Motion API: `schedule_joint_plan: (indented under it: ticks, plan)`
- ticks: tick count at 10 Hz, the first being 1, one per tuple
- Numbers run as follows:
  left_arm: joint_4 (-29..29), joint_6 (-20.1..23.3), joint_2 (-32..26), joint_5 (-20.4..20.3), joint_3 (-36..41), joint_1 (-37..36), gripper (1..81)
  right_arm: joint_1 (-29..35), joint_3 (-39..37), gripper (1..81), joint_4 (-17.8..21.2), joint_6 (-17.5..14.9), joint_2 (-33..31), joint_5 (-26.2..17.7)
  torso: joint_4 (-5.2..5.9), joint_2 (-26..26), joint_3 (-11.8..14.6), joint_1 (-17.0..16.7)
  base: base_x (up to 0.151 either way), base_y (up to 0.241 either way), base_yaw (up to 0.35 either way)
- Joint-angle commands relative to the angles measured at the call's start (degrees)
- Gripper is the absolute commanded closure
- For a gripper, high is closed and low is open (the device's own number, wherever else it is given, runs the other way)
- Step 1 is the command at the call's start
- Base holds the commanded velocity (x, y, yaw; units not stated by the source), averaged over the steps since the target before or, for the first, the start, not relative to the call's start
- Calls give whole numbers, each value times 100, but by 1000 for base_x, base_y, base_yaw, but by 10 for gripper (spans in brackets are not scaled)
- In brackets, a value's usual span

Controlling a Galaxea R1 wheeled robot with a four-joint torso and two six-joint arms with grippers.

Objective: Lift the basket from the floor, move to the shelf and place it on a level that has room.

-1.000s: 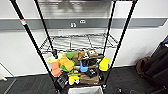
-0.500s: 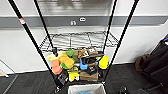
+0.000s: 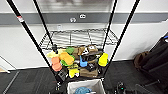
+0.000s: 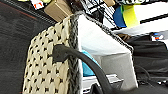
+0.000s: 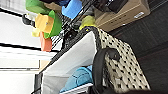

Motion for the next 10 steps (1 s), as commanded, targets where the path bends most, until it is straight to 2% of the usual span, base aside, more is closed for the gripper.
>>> schedule_joint_plan:
  ticks: [1,2,4,10]
  plan:
    - [-46,14,-244,158,451,-783,811,834,71,811,120,66,95,-206,0,543,217,-349,0,0,0]
    - [-55,14,-314,158,504,-792,811,834,19,811,120,66,131,-215,0,757,404,-485,0,0,0]
    - [-55,14,-350,158,522,-783,811,799,-8,811,112,66,158,-215,0,1045,520,-664,0,0,0]
    - [-55,5,-314,158,495,-783,811,826,-17,811,85,66,201,-215,0,2182,1280,-1411,0,0,0]
